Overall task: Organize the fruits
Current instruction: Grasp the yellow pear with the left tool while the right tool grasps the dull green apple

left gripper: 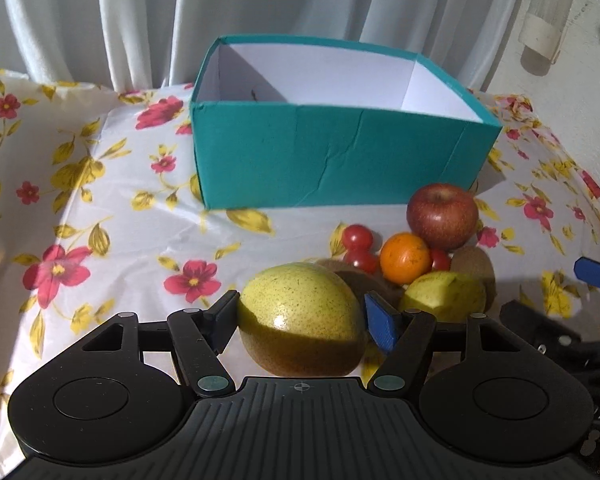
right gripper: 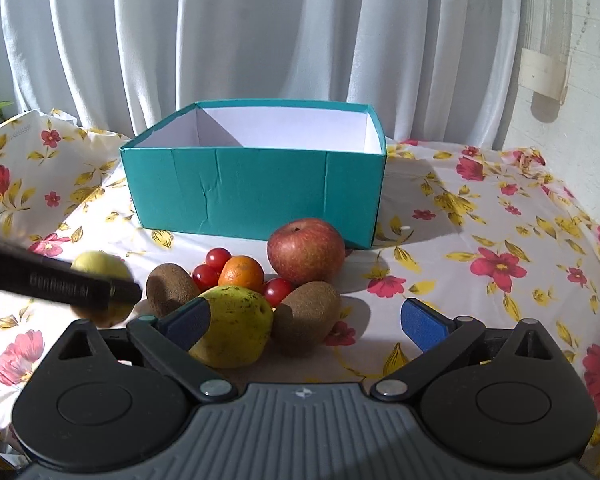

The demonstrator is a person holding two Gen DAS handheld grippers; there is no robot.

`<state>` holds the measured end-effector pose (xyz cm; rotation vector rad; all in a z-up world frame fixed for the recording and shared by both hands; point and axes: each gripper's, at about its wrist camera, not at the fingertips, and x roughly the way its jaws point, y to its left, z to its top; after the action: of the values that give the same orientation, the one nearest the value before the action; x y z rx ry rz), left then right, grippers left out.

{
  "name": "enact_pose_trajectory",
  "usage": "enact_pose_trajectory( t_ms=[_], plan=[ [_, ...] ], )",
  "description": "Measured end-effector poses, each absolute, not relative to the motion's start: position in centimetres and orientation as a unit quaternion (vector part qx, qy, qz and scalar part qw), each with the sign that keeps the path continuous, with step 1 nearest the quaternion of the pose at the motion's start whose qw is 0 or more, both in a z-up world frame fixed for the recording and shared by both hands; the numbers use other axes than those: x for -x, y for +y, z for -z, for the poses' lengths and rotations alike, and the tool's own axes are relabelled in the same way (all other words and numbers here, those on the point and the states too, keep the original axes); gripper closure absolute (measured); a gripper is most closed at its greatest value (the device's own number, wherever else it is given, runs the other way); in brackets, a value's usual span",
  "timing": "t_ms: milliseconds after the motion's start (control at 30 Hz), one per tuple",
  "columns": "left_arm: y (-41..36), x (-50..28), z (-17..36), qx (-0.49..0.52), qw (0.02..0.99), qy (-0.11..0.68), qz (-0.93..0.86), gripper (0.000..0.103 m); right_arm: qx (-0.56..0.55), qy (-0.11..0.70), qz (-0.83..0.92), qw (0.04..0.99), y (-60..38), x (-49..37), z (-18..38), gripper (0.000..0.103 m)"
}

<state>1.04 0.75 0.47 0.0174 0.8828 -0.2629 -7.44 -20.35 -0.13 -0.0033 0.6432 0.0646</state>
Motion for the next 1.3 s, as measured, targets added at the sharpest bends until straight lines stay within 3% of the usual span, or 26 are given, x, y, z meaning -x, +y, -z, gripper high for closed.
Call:
enact_pose_trajectory(
  t_ms=[433,500,633,767,1033,1167,1300],
  plan=[
    [-1.8,-6.7,-7.8,-0.014,0.938,0.330,0.102,0.032,-0.001,0.304,-0.086,0.949,-20.5,7.0,-0.4,0.001],
    [-1.8,-7.5,-8.3,-0.014,0.942,0.321,0.098,0.032,0.012,0.312,-0.107,0.944,-19.9,7.4,-0.4,0.005],
    [-1.7,-8.1,-8.4,-0.012,0.942,0.320,0.100,0.032,0.013,0.352,-0.147,0.924,-18.9,8.0,0.2,0.009],
    [-1.6,-7.6,-7.8,-0.014,0.939,0.326,0.111,0.032,0.001,0.387,-0.173,0.906,-18.0,8.7,1.1,0.022],
    [-1.5,-6.7,-7.5,-0.016,0.936,0.327,0.129,0.031,0.006,0.439,-0.197,0.877,-15.6,8.7,3.2,0.022],
    [-1.6,-6.6,-7.3,-0.015,0.934,0.329,0.136,0.031,0.006,0.452,-0.187,0.872,-15.4,7.9,4.5,0.030],
    [-1.5,-6.7,-7.2,-0.016,0.934,0.331,0.136,0.031,-0.012,0.450,-0.186,0.874,-15.8,7.8,4.6,0.031]
  ],
)
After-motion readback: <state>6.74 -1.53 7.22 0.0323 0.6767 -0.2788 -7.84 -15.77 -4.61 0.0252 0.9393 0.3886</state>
